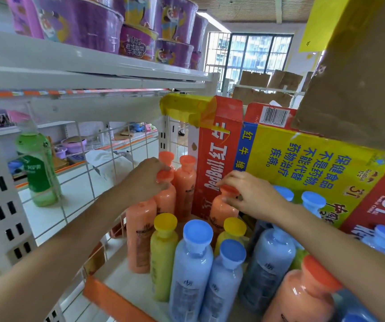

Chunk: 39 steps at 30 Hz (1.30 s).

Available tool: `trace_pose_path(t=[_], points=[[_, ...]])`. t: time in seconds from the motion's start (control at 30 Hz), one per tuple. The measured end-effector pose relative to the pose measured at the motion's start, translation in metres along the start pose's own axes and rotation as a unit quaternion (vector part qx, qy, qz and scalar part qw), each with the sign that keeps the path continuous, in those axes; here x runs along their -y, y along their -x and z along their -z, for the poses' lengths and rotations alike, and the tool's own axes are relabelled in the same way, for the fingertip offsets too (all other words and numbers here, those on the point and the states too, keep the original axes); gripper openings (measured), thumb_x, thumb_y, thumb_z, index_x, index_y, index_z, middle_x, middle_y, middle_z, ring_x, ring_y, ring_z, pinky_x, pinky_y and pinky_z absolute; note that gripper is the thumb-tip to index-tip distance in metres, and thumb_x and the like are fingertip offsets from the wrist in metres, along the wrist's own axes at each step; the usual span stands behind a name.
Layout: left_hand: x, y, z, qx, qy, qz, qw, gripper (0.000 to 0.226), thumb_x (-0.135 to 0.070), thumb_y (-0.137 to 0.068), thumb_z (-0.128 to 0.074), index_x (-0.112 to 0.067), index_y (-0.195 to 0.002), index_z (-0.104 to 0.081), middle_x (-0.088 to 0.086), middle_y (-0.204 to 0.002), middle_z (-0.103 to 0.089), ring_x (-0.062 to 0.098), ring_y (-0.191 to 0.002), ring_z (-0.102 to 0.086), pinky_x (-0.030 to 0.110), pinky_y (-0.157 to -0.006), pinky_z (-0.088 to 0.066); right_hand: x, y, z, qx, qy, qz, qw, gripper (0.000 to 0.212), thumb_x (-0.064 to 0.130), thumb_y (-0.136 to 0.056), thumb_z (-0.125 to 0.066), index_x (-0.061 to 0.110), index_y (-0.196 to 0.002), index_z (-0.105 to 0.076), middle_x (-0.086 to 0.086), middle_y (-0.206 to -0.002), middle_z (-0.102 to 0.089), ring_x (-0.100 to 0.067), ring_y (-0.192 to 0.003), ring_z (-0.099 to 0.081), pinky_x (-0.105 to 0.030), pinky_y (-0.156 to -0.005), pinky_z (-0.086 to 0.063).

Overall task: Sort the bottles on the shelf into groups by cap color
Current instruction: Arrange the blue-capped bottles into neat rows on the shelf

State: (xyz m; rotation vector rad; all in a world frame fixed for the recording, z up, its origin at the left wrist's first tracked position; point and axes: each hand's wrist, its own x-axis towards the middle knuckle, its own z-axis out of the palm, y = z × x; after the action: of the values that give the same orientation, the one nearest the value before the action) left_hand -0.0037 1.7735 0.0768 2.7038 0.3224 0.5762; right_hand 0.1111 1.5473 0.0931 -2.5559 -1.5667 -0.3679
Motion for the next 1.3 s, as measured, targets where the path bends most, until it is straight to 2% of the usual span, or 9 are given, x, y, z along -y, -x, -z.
trace_pose_path(t=[0.07,0.23,0.33,0.57,0.77,0.93,1.07,1.2,1.3], points=[[0.004,0.010,-0.002,-0.049,0.021,-0.029,0.998,0.037,-0.023,-0.083,-0.065,-0.017,-0.118,-0.058,0.005,-0.121,-0.053,0.022,-0.115,-0.048,0.031,-0.095,-0.038,0.000,0.000,0.000,-0.003,-0.005,0.000,1.000,0.040,0.040,-0.088,-0.055,0.031,-0.127,-0.050,0.007,-0.125,-0.049,-0.013,-0.118,-0.045,-0.029,-0.087,-0.043],[-0.014,0.056,0.010,-0.114,0.180,-0.118,0.970,0.029,-0.039,-0.081,-0.049,-0.029,-0.104,-0.064,-0.015,-0.109,-0.062,0.002,-0.103,-0.055,0.014,-0.089,-0.041,-0.001,-0.001,-0.002,-0.007,-0.013,-0.010,1.000,0.042,0.040,-0.088,-0.056,0.030,-0.128,-0.049,0.005,-0.127,-0.048,-0.015,-0.118,-0.047,-0.030,-0.087,-0.045],[-0.020,0.081,0.007,-0.091,0.223,-0.145,0.960,0.022,-0.028,-0.086,-0.054,-0.040,-0.103,-0.062,-0.020,-0.103,-0.063,0.000,-0.098,-0.058,0.010,-0.084,-0.042,-0.001,-0.001,-0.004,-0.006,-0.023,-0.017,1.000,0.044,0.039,-0.087,-0.058,0.029,-0.129,-0.048,0.005,-0.128,-0.047,-0.017,-0.117,-0.049,-0.031,-0.086,-0.045],[-0.004,0.101,-0.023,-0.023,0.151,-0.149,0.977,0.041,-0.060,-0.083,-0.045,-0.039,-0.117,-0.056,-0.028,-0.120,-0.053,-0.008,-0.115,-0.048,0.008,-0.096,-0.035,0.000,-0.001,-0.007,0.025,-0.050,-0.035,0.998,0.054,0.033,-0.085,-0.062,0.025,-0.135,-0.043,-0.001,-0.131,-0.048,-0.019,-0.113,-0.052,-0.029,-0.091,-0.042],[-0.005,0.102,-0.036,-0.024,0.228,-0.078,0.970,0.037,-0.033,-0.078,-0.066,-0.052,-0.108,-0.056,-0.028,-0.112,-0.055,-0.005,-0.104,-0.055,0.014,-0.088,-0.045,0.001,-0.001,-0.006,0.022,-0.052,-0.038,0.998,0.050,0.027,-0.085,-0.064,0.026,-0.133,-0.047,-0.001,-0.130,-0.050,-0.018,-0.118,-0.049,-0.027,-0.094,-0.039],[-0.008,0.103,-0.040,-0.049,0.313,-0.017,0.948,0.043,-0.034,-0.068,-0.067,-0.052,-0.105,-0.056,-0.022,-0.101,-0.064,0.001,-0.097,-0.061,0.024,-0.088,-0.050,0.002,0.000,-0.006,0.011,-0.035,-0.035,0.999,0.044,0.024,-0.084,-0.064,0.024,-0.127,-0.053,-0.001,-0.127,-0.054,-0.020,-0.119,-0.049,-0.031,-0.096,-0.039],[-0.013,0.108,-0.041,-0.077,0.348,-0.014,0.934,0.042,-0.030,-0.070,-0.074,-0.060,-0.096,-0.057,-0.024,-0.099,-0.064,-0.002,-0.093,-0.061,0.013,-0.080,-0.048,0.005,0.002,-0.004,0.007,-0.031,-0.023,0.999,0.037,0.019,-0.084,-0.062,0.025,-0.120,-0.056,0.001,-0.123,-0.055,-0.017,-0.116,-0.050,-0.028,-0.091,-0.039],[-0.017,0.113,-0.027,-0.123,0.409,-0.002,0.904,0.048,-0.005,-0.075,-0.070,-0.050,-0.091,-0.065,-0.017,-0.097,-0.068,0.000,-0.086,-0.064,0.015,-0.076,-0.051,0.008,-0.001,0.001,0.015,-0.035,-0.012,0.999,0.035,0.020,-0.083,-0.065,0.025,-0.117,-0.058,0.003,-0.122,-0.055,-0.015,-0.115,-0.050,-0.022,-0.086,-0.037],[-0.018,0.117,-0.005,-0.158,0.413,-0.009,0.897,0.045,-0.006,-0.076,-0.070,-0.049,-0.089,-0.066,-0.015,-0.092,-0.070,0.000,-0.082,-0.065,0.009,-0.067,-0.047,0.012,-0.008,0.004,0.027,-0.029,0.006,0.999,0.034,0.021,-0.082,-0.066,0.026,-0.115,-0.059,0.004,-0.121,-0.054,-0.014,-0.114,-0.050,-0.020,-0.083,-0.035]])
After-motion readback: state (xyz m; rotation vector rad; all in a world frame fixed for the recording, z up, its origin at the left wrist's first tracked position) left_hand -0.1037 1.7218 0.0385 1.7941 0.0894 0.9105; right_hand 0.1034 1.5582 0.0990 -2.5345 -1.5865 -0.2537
